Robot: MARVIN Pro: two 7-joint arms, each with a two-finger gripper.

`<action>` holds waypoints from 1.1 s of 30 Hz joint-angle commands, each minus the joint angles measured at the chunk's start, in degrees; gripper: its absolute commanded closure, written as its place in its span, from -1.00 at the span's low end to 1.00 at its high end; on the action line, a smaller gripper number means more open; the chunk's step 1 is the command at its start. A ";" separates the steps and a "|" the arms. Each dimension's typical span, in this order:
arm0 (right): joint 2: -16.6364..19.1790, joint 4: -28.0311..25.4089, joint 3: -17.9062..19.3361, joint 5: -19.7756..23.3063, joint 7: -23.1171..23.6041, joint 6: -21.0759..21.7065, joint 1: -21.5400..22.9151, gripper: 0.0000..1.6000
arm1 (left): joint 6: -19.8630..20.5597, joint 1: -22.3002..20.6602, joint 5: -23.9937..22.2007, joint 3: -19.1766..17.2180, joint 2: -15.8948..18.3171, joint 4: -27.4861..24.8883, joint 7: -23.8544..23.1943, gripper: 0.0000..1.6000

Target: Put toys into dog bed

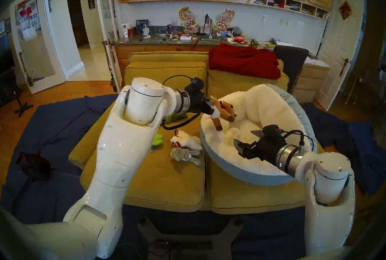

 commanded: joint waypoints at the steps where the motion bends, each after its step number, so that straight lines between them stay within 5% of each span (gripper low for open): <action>1: 0.08 -1.54 -0.11 0.12 0.01 -0.27 0.73 -1.00 | -2.53 -6.28 0.90 1.90 -5.56 3.17 0.08 1.00; 8: 0.08 -1.58 -0.11 0.12 0.01 -0.27 0.72 -1.00 | -3.83 -7.92 1.56 2.42 -7.36 6.54 -1.20 1.00; 16: 0.08 -1.65 -0.12 0.10 0.00 -0.24 0.71 -1.00 | -3.35 -11.58 -0.37 2.02 -5.62 10.21 -6.21 1.00; 17: 0.08 -1.65 -0.12 0.10 0.00 -0.24 0.71 -1.00 | -3.31 -11.42 -0.49 1.64 -5.59 9.95 -6.59 0.42; 18: 0.08 -1.66 -0.12 0.10 0.00 -0.24 0.71 -1.00 | -3.12 -11.54 -0.81 1.38 -5.37 9.75 -7.18 0.11; 19: 0.08 -1.66 -0.12 0.10 -0.01 -0.24 0.70 -1.00 | -3.08 -11.57 -0.96 1.16 -5.19 9.55 -7.65 -1.00; 33: 0.07 -1.74 -0.13 0.08 -0.03 -0.20 0.68 -1.00 | -1.04 -8.52 -1.72 -1.55 1.82 1.18 -13.58 -1.00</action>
